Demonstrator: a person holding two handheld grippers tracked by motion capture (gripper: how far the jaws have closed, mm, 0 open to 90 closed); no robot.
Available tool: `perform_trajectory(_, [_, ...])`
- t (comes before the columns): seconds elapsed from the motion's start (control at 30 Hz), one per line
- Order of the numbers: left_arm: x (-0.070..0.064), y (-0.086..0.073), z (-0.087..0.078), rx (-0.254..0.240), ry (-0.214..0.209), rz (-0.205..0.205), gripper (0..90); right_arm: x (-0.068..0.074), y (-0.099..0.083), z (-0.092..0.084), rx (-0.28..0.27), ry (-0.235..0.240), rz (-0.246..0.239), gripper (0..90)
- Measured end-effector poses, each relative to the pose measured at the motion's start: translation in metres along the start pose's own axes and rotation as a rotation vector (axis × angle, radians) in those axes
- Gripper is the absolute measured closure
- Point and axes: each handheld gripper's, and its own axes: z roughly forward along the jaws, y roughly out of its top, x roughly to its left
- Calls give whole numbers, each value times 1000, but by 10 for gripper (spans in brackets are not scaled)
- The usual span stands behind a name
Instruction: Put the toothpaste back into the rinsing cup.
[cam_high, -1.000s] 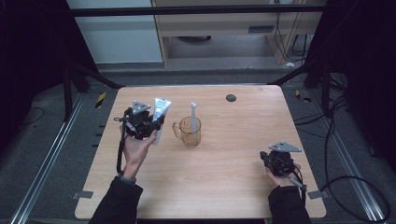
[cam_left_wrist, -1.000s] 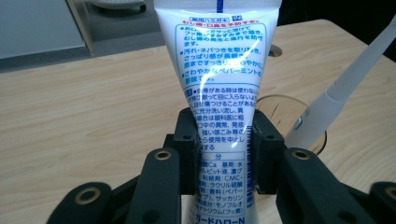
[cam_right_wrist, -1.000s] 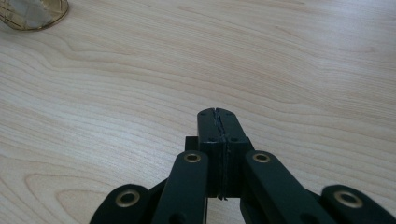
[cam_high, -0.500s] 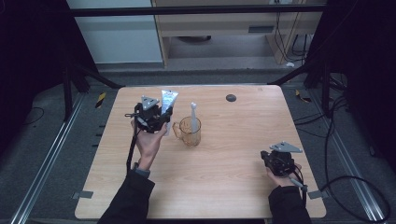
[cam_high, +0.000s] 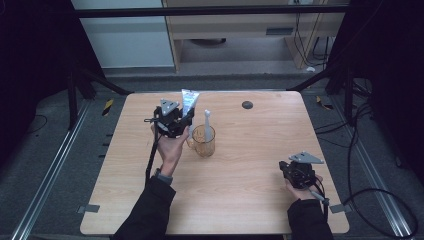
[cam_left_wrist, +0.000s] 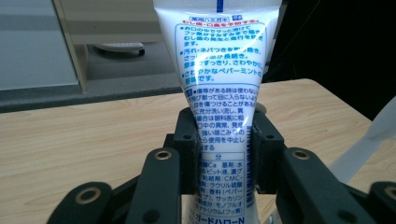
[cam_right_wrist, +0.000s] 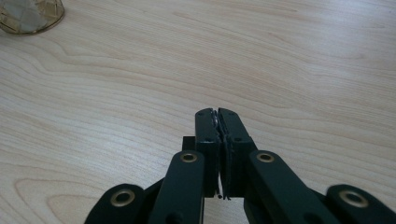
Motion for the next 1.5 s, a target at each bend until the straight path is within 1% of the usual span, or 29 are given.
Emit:
perform_trajectory(0.3, [-6, -2, 9, -37, -21, -7, 681, 1, 0, 1, 3, 2, -4, 896])
perform_trajectory(0.37, [-7, -2, 11, -48, -25, -2, 681, 1, 1, 1, 5, 4, -1, 897])
perform_trajectory(0.4, [-8, -3, 12, -44, -28, -6, 681, 1, 1, 1, 4, 3, -2, 897])
perform_trajectory(0.5, [-9, -4, 17, -50, -29, 1, 681, 2, 1, 2, 7, 5, -2, 897])
perform_trajectory(0.6, [-10, -6, 20, -47, -33, -6, 681, 2, 0, 2, 6, 5, -6, 898])
perform_trajectory(0.63, [-9, -6, 22, -54, -33, 1, 681, 1, 0, 2, 6, 5, -5, 897])
perform_trajectory(0.77, [-10, -8, 26, -61, -43, 0, 681, 1, 0, 2, 6, 5, -7, 898])
perform_trajectory(0.8, [-10, -8, 27, -57, -46, -5, 681, 1, 0, 2, 7, 6, -6, 898])
perform_trajectory(0.83, [-10, -9, 28, -59, -45, 3, 681, 1, 0, 3, 7, 7, -7, 898])
perform_trajectory(0.87, [-10, -9, 29, -54, -48, -3, 681, 2, 0, 3, 9, 10, -3, 898])
perform_trajectory(0.93, [-10, -11, 32, -56, -45, 3, 681, 2, 0, 3, 8, 7, -9, 898])
perform_trajectory(1.1, [-12, -15, 37, -44, -65, 0, 681, 2, 0, 3, 8, 8, -9, 898])
perform_trajectory(1.23, [-12, -17, 40, -40, -69, 2, 680, 2, 0, 3, 10, 10, -5, 898])
perform_trajectory(1.33, [-12, -20, 41, -35, -74, 0, 680, 2, 0, 3, 11, 8, -14, 898])
perform_trajectory(1.5, [-10, -25, 44, -21, -74, 3, 679, 3, 0, 4, 14, 12, -14, 898])
